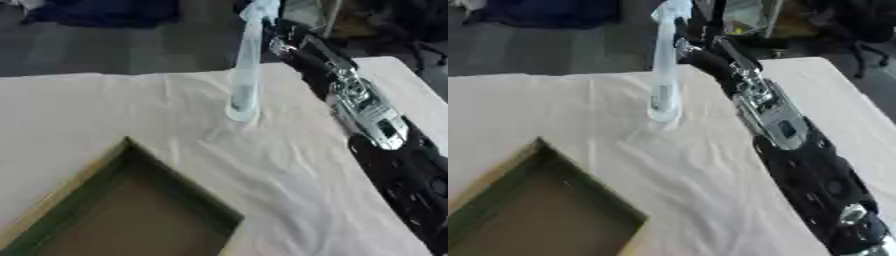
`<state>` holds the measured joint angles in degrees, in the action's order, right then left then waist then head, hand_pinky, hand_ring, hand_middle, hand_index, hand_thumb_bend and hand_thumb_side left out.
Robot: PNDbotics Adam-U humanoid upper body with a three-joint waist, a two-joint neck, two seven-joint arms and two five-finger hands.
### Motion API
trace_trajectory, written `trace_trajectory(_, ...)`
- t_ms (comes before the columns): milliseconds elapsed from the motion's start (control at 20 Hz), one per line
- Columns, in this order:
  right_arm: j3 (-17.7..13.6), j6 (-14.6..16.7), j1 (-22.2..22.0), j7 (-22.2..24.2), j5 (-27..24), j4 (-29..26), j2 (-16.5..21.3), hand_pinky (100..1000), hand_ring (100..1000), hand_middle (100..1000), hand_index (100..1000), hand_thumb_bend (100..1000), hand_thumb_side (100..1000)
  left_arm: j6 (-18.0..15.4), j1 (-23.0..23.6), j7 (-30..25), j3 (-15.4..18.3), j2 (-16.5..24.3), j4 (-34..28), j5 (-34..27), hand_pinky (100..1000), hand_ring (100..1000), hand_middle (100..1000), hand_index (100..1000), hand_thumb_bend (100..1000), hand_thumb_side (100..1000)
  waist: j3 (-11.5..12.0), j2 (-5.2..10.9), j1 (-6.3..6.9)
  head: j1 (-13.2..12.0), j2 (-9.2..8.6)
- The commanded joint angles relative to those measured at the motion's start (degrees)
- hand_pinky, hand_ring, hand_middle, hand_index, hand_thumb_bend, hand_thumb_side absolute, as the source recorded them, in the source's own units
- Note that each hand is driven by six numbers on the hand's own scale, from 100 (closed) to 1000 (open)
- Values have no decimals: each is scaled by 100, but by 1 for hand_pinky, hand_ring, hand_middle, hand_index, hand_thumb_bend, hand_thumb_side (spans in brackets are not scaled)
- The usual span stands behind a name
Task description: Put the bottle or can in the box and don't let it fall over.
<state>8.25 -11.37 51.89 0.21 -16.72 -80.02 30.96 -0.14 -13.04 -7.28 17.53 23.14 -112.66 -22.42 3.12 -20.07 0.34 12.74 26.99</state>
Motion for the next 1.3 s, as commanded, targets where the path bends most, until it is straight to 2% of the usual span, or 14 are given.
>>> trace_trajectory(50,-1,-34,128,10,-32,-151,79,1000,1000,1000,1000,100,470,-4,-50,-9,33,103,-71,10,971,1000,972,721,103,761,-4,94,13,9,-76)
trace_trajectory(450,56,-128,105,77,-41,-233,-41,1000,1000,1000,1000,100,475,12,-54,-18,30,92,-74,20,972,1000,973,721,104,762,-22,84,12,7,-42)
trace_trajectory(1300,106,-179,256,193,-136,-256,-23,1000,1000,1000,1000,100,501,5,-73,-43,27,94,-73,43,974,1000,976,721,102,763,50,15,-10,36,-98)
